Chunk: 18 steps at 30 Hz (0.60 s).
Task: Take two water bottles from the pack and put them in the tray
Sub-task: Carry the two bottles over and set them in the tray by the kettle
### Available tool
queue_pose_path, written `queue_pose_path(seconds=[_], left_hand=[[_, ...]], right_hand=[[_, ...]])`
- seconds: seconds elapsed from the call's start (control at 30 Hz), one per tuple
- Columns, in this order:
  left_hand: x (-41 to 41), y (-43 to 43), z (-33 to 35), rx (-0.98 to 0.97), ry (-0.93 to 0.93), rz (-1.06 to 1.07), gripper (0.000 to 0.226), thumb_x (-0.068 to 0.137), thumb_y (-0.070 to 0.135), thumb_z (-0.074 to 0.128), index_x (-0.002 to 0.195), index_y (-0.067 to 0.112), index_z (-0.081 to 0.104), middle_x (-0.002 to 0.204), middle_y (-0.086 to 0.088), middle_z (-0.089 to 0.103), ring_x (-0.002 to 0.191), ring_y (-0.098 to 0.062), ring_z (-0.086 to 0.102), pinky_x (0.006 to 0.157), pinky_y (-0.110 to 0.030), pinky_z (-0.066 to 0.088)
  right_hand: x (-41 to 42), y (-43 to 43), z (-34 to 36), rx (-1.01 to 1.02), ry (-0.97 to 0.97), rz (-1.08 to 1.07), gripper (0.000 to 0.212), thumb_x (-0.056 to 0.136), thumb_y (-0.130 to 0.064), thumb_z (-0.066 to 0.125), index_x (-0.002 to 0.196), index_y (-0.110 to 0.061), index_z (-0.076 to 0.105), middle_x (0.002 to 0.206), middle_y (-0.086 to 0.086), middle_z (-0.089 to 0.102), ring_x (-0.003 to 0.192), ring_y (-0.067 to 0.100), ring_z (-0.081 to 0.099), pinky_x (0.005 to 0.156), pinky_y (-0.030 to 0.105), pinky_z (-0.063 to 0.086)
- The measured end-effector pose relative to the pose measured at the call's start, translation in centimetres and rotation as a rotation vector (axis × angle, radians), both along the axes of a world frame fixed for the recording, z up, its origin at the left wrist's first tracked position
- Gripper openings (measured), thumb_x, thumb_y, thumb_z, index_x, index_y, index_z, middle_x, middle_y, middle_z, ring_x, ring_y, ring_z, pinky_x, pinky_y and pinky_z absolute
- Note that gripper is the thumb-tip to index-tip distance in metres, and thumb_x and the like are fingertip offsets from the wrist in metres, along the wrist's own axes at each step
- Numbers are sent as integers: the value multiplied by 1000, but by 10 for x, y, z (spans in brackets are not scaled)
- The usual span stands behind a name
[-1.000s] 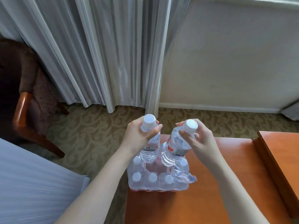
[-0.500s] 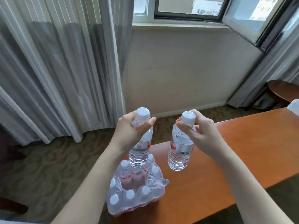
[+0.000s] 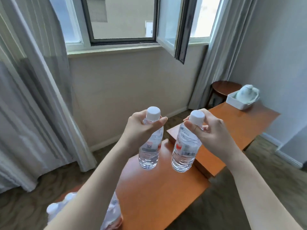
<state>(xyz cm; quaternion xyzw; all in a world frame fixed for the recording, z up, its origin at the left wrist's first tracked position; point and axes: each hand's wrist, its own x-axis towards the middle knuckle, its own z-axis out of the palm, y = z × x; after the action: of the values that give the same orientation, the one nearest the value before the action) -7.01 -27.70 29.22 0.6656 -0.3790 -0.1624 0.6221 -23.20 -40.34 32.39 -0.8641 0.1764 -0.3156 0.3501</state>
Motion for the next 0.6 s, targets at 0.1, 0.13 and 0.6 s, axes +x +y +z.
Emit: queue_pose_path(seconds=[0.1,0.13,0.6], left_hand=[[-46,-51,11,7,-33,-58,33,75,39,73,76,7,64,66,0,61,59,-9,56,58,-22,47],[-62,-68,14,11,-47,-76,35,74,42,72,76,7,64,67,-1,61,60,-10,56,60,-25,47],[-276,-293,43,10,-195,-371,38,81,38,69,84,1,66,83,-16,72,80,-30,70,76,-46,57]], right_hand=[[-54,-38,11,1,-6,-58,50,74,-60,54,89,-12,57,81,6,65,82,26,64,72,52,54],[-72,-51,14,2,-1,-79,50,74,-60,54,88,-13,57,82,7,65,82,26,64,72,53,54],[-312,-211,28,-30,46,-438,45,74,-58,54,92,-17,55,88,3,69,70,11,61,59,10,43]])
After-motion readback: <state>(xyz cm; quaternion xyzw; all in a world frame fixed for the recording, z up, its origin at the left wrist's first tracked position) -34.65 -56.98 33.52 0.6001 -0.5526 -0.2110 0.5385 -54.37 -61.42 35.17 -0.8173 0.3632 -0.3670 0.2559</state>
